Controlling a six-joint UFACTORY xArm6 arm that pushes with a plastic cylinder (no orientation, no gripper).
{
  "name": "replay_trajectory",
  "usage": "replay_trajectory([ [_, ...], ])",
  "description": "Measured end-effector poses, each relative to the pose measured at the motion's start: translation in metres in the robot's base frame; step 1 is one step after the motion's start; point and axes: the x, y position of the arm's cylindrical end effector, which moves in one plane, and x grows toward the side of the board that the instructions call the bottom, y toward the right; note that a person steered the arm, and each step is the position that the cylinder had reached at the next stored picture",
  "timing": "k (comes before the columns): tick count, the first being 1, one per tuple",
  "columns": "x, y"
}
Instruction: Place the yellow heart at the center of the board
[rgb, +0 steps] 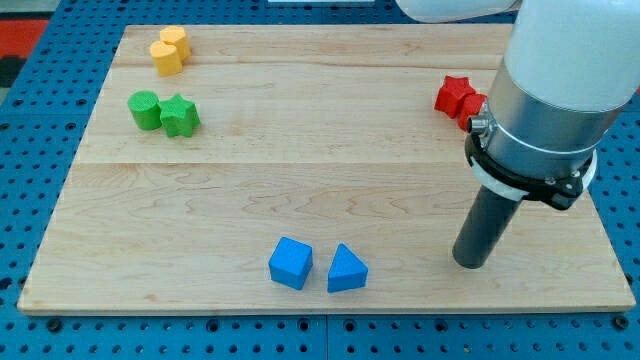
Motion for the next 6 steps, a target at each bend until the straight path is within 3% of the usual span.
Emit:
replay_trajectory([
  [1,-0.017,0.000],
  [2,-0.088,-0.005],
  [3,-0.111,-0.044],
  [6,-0.113,-0.280],
])
